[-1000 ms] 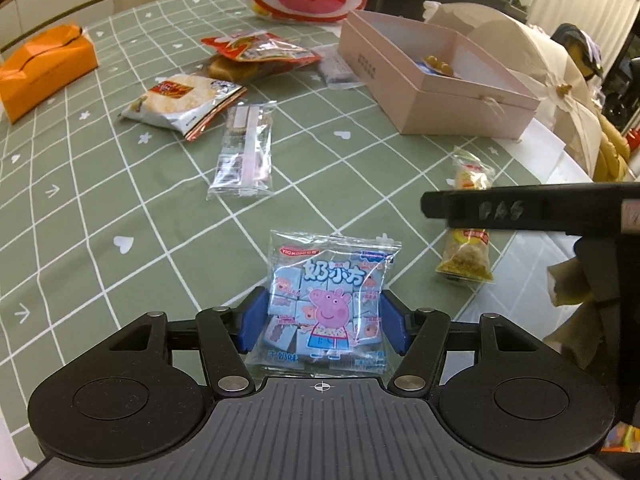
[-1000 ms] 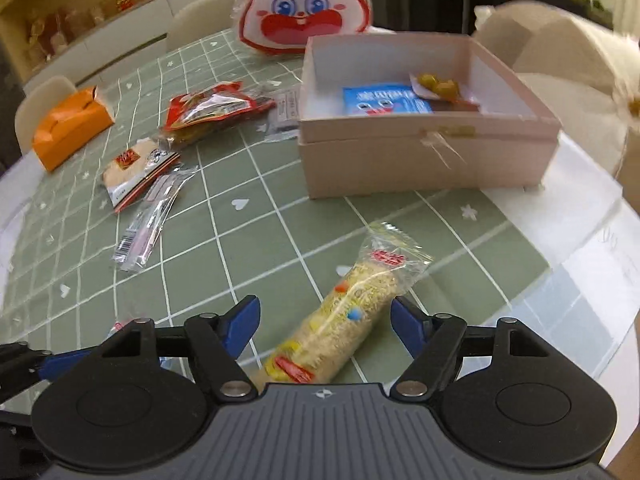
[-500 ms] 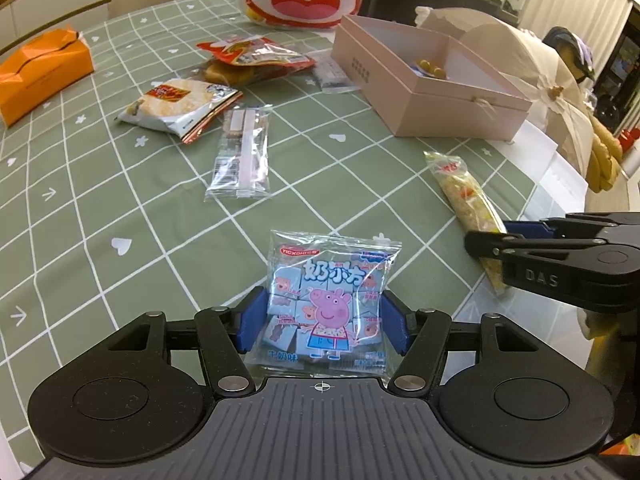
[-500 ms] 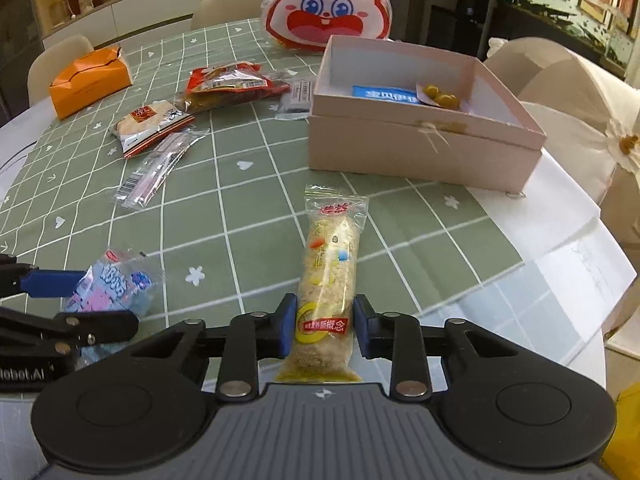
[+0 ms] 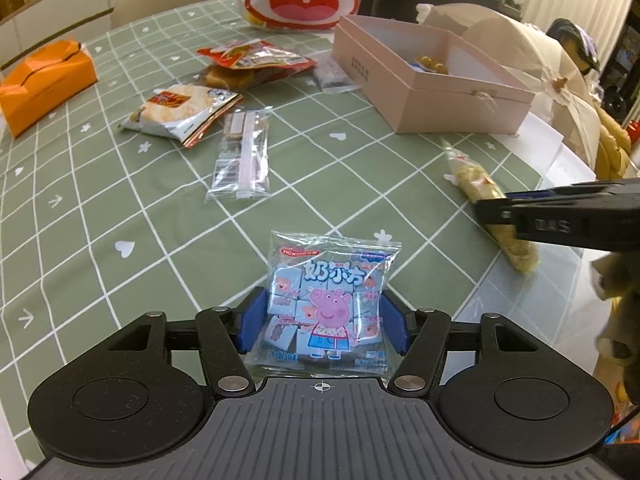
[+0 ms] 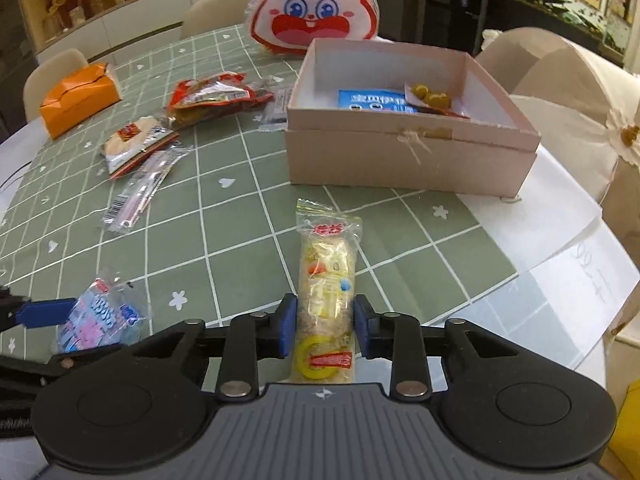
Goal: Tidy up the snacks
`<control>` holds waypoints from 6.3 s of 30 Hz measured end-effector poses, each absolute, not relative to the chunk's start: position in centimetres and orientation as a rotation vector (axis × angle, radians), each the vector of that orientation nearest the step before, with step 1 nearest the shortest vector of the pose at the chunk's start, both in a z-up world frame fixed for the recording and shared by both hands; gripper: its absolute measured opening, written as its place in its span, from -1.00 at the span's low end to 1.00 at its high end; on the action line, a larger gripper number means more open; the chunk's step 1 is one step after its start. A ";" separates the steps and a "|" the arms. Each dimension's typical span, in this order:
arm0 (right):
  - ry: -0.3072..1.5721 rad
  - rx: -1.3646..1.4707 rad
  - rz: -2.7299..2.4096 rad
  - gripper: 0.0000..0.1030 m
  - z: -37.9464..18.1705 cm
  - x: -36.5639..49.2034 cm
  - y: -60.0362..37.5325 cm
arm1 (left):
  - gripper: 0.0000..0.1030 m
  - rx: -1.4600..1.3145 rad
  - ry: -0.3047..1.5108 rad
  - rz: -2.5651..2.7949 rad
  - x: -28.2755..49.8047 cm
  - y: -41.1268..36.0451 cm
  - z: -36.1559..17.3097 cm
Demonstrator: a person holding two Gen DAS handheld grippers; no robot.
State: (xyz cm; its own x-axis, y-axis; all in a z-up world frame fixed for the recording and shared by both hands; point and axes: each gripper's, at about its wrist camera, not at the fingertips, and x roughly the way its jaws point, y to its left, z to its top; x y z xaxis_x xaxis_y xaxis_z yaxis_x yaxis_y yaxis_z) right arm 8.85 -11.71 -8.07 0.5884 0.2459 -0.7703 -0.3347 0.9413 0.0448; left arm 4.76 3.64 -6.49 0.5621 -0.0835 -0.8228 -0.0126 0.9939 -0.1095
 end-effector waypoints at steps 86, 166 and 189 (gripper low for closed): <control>1.085 -0.195 0.754 -0.14 -4.8 23.6 2.4 | 0.07 -0.593 0.825 0.173 6.9 13.8 -4.8; 1.213 0.009 0.574 -0.14 -6.8 20.7 -3.5 | -0.14 -0.605 0.898 0.063 4.8 11.9 -5.8; 0.987 -0.288 0.558 -0.27 -8.1 19.9 3.9 | -0.14 -0.547 0.913 0.108 2.7 10.7 -4.1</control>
